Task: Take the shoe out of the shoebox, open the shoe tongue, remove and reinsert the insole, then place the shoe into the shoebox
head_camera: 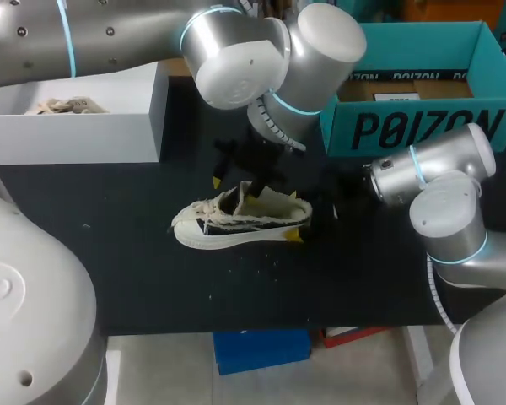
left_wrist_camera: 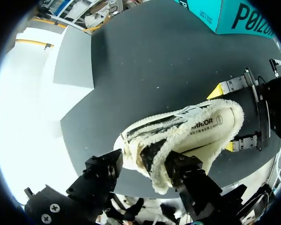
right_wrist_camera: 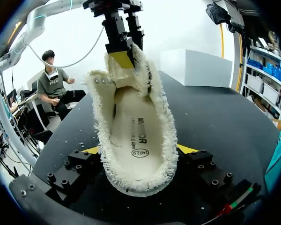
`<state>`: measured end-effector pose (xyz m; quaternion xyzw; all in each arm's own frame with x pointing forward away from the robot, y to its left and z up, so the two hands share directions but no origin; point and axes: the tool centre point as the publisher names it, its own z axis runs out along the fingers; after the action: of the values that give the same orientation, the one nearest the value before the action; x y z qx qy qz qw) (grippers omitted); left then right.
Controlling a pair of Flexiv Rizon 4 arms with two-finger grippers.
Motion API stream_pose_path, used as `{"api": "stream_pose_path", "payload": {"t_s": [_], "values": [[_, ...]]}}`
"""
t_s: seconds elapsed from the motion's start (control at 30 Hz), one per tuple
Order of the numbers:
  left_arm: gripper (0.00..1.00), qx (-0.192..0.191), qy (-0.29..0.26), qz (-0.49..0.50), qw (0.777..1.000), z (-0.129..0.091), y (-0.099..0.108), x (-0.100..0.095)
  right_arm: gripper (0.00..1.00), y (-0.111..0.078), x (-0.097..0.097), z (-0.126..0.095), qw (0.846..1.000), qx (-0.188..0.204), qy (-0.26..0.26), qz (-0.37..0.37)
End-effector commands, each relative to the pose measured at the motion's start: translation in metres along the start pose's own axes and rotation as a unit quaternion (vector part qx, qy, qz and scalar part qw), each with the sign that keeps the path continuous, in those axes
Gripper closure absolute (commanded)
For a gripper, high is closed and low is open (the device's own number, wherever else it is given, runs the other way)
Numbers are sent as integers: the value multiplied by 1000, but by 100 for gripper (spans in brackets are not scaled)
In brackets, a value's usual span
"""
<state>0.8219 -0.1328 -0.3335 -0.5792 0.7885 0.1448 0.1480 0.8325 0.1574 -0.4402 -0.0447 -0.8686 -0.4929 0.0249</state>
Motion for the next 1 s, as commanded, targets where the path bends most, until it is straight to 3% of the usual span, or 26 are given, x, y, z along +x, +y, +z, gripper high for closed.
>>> {"api": "stream_pose_path", "payload": {"t_s": [0.03,0.43,0.6,0.8,1.0], "values": [[98,-3,-13,1,1000,-1,-1,10,100,-1,-2,2,1000,0,-1,1],[100,-16,-30,-10,999,1,3,9,100,-1,-2,2,1000,0,-1,1],[100,-8,-48,-21,999,-10,9,11,100,-1,-2,2,1000,0,-1,1],[100,-42,-85,-66,993,-15,22,13,100,-1,-2,2,1000,0,-1,1],[100,-93,-97,-118,984,2,30,7,100,-1,-2,2,1000,0,-1,1]]}}
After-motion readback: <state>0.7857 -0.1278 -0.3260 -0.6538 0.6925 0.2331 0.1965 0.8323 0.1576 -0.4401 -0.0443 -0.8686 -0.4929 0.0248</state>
